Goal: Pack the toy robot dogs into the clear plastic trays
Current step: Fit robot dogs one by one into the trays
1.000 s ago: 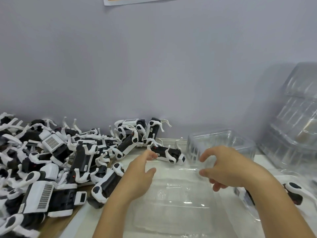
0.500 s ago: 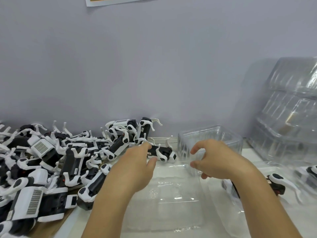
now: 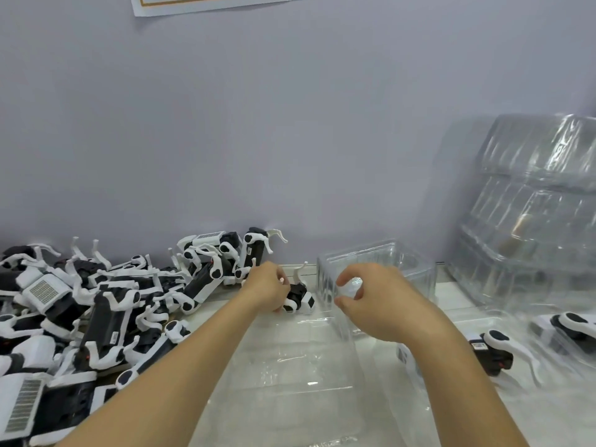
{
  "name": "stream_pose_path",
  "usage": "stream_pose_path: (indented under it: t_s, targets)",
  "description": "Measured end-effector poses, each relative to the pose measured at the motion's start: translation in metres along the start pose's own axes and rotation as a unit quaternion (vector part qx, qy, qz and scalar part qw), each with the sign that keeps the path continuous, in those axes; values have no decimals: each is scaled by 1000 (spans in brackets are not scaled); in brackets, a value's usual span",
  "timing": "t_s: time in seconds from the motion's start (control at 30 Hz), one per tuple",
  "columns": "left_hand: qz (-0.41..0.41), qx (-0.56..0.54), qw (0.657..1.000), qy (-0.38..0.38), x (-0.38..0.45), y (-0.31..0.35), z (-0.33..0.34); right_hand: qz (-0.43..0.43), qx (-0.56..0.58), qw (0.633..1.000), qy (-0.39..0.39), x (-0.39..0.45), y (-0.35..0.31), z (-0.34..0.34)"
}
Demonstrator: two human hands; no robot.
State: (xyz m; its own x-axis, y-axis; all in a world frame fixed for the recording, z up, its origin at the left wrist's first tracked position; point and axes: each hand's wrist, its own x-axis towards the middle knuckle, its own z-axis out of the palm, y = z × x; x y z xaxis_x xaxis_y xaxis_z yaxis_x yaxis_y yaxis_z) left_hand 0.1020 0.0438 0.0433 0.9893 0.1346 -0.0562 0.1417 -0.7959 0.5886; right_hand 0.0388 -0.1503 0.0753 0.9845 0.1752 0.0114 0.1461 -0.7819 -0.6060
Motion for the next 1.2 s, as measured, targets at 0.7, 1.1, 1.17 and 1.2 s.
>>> stream_pose_path:
  t_s: [0.7,1.1,1.17,1.2]
  targets:
    - [63,-583,786,195,-96,9,-55,-214,125,961,126,4,-33,46]
    - [95,-543,830,82,-111,-30,-39,-259,178,934,172,6,-42,60]
    - [118,-453,876,115,-109,-35,-42,-248,166,936,187,9,-38,58]
    - [127,-427,886,129,-108,-38,-42,-251,162,933,199,10,-36,57]
